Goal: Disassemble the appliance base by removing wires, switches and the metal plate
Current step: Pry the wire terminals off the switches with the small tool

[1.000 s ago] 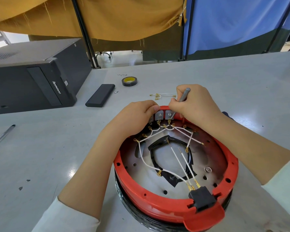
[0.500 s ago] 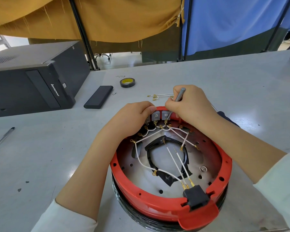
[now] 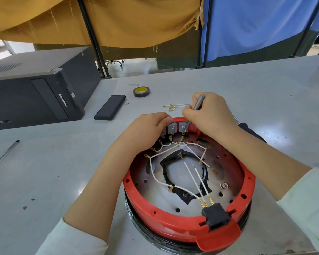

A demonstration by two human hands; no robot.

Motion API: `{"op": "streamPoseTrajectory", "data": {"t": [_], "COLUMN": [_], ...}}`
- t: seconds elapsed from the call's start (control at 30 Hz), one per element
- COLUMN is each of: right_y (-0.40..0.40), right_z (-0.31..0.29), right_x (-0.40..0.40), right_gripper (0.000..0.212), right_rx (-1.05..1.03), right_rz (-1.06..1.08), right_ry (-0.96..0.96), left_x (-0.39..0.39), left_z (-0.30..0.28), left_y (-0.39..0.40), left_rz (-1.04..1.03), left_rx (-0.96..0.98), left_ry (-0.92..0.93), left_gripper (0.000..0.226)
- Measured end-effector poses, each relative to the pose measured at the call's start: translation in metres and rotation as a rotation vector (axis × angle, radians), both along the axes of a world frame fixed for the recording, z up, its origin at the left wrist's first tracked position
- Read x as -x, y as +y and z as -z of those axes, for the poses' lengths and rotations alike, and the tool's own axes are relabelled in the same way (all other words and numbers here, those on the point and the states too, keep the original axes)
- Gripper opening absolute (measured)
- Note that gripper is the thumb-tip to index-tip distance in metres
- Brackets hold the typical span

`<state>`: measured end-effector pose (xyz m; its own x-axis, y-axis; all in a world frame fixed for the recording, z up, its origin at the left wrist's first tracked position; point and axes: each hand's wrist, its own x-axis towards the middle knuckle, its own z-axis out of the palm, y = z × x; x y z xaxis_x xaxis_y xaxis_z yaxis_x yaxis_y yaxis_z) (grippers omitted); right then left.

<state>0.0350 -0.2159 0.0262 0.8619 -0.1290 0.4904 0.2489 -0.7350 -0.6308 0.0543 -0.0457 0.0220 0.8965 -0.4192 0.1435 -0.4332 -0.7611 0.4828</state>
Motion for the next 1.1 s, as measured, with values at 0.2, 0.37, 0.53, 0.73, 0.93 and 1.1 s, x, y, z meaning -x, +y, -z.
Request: {"op": "streamPoseTrajectory", "data": {"t": [0.2, 0.37, 0.53, 0.73, 0.93, 1.1], "right_y": [0.000, -0.005, -0.009, -0.012, -0.006, 0.001], "right_z": [0.001, -0.022, -0.033, -0.027, -0.028, -0.038], "right_x": [0.000, 0.017, 0.046, 0.061, 0.072, 0.071], "right_gripper": [0.036, 0.028, 0.030, 0.017, 0.028, 0.019], "right_rx": [-0.027, -0.093, -0.091, 0.499, 0.792, 0.838], "right_rz": [-0.015, -0.137, -0.525, -0.381, -0.252, -0.234], "right_ry": [-0.036, -0.016, 0.331, 0.497, 0.560, 0.738], "left_x": [0.000, 0.000, 0.001, 0.002, 0.002, 0.002], "left_z": [0.001, 0.000, 0.000, -0.001, -0.001, -0.001], "left_y": [-0.001, 0.000, -0.002, -0.002, -0.001, -0.002], "left_rz": [0.002, 0.006, 0.002, 0.000, -0.003, 0.001], "left_rx": [-0.004, -0.003, -0.008, -0.008, -0.002, -0.008], "left_ry": [-0.001, 0.004, -0.015, -0.019, -0.014, -0.017], "left_gripper": [0.031, 0.031, 0.028, 0.033, 0.033, 0.034]}}
